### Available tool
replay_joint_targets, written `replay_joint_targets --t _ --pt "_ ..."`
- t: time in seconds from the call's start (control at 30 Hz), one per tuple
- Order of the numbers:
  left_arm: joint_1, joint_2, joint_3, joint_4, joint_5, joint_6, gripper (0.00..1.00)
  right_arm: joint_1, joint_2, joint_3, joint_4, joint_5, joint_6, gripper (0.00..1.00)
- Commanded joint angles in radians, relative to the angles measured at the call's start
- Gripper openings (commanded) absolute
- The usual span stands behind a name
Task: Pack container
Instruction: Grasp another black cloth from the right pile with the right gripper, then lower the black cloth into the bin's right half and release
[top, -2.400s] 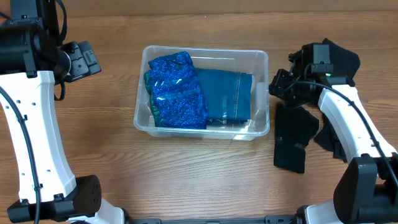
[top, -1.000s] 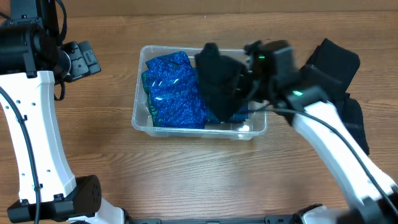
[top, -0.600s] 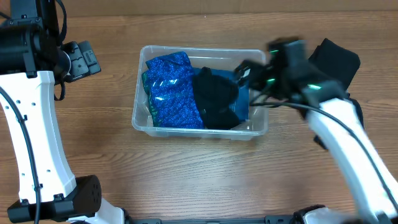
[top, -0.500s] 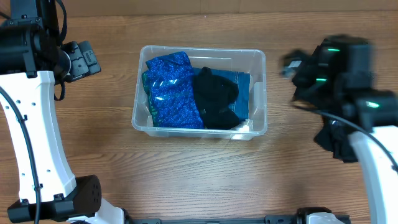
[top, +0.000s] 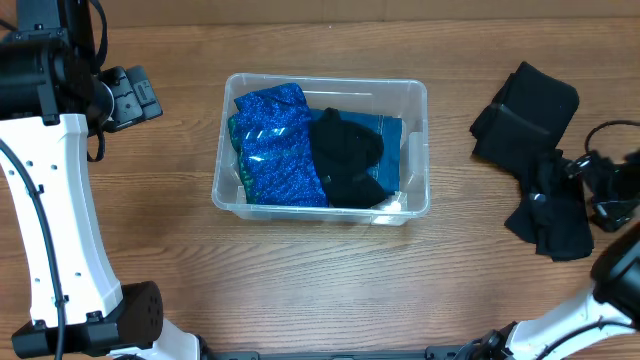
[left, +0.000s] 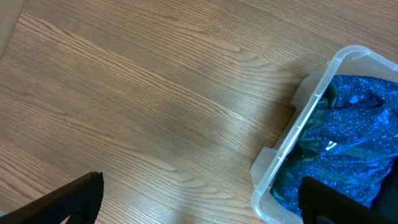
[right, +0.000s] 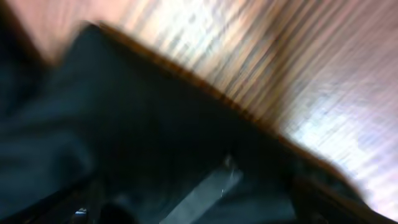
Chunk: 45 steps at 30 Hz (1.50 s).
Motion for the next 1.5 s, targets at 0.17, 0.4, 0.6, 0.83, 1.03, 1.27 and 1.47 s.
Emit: replay_joint_targets --t 0.17,0.4,0.6,0.83,1.03,1.27,1.47 --pt "-0.001 0.001 -0.003 -0.002 -0.010 -0.014 1.00 -0.001 0.070 -0.059 -0.009 -0.165 -0.063 0.27" --pt "-0.001 0.001 -0.003 -0.002 -0.010 -0.014 1.00 0.085 -0.290 -0.051 -0.067 -0.455 -0.063 0.04" --pt "-0.001 0.001 -0.003 -0.002 -0.010 -0.014 1.00 0.660 -0.703 -0.051 0.099 -0.424 0.210 0.04" --pt "-0.001 0.001 -0.003 -0.001 -0.010 -0.014 1.00 1.079 -0.546 -0.060 0.307 -0.029 0.602 0.04" --pt "-0.001 0.001 -0.003 -0.002 -0.010 -0.014 1.00 1.064 -0.423 -0.060 0.316 0.089 0.599 0.04" --pt "-0.001 0.001 -0.003 -0.002 -0.010 -0.014 1.00 1.039 -0.339 -0.060 0.268 0.191 0.540 0.57" --pt "-0.001 0.001 -0.003 -0.002 -0.010 -0.014 1.00 1.038 -0.391 0.032 0.232 0.194 0.349 0.56"
